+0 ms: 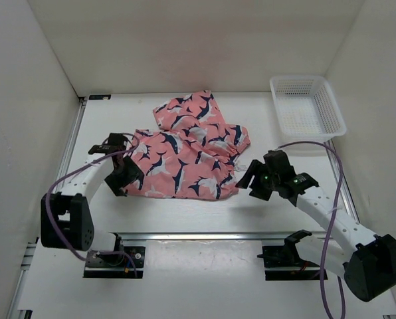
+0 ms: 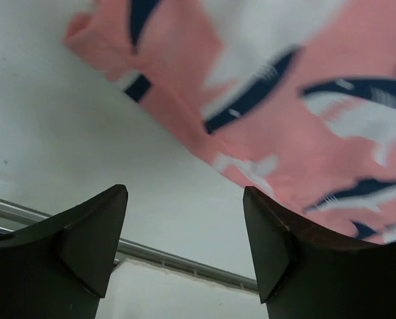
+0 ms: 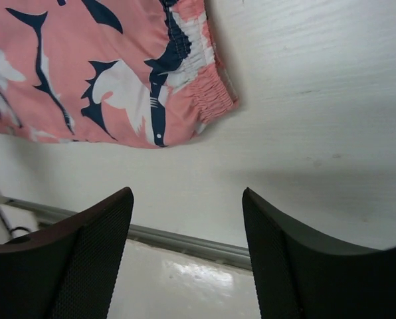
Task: Fold and stack the shorts
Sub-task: Flatten the shorts out
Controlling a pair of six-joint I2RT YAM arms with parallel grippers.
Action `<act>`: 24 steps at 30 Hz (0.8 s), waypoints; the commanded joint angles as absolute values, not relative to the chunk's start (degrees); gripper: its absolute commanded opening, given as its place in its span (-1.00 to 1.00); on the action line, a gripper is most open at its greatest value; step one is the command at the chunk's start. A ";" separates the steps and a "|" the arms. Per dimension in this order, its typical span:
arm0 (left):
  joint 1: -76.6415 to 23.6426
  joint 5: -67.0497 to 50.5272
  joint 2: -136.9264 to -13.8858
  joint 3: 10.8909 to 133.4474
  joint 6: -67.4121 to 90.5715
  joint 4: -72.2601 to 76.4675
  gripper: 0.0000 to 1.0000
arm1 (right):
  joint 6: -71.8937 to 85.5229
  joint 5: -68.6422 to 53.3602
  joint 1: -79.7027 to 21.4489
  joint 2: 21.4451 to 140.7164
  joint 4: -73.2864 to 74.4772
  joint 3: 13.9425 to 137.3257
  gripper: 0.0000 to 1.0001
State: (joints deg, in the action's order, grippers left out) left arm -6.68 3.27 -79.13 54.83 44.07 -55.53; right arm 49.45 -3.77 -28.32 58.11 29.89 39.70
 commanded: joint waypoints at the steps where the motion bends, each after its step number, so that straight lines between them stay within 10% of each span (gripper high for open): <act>1: -1.07 0.19 -83.56 49.06 45.97 -51.26 0.66 | 56.94 -13.43 -26.72 57.48 20.70 33.94 0.38; 18: 6.06 2.11 -99.58 58.97 45.97 -46.05 0.41 | 62.31 -17.84 -24.61 65.30 10.55 30.67 0.54; 24: 6.06 0.97 -102.48 61.79 44.74 -45.53 -0.68 | 65.12 -18.37 -24.61 71.62 5.81 30.67 0.54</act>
State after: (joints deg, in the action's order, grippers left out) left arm 5.82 0.10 -100.92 60.64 45.21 -49.19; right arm 62.76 -16.69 -24.80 69.91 10.09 30.52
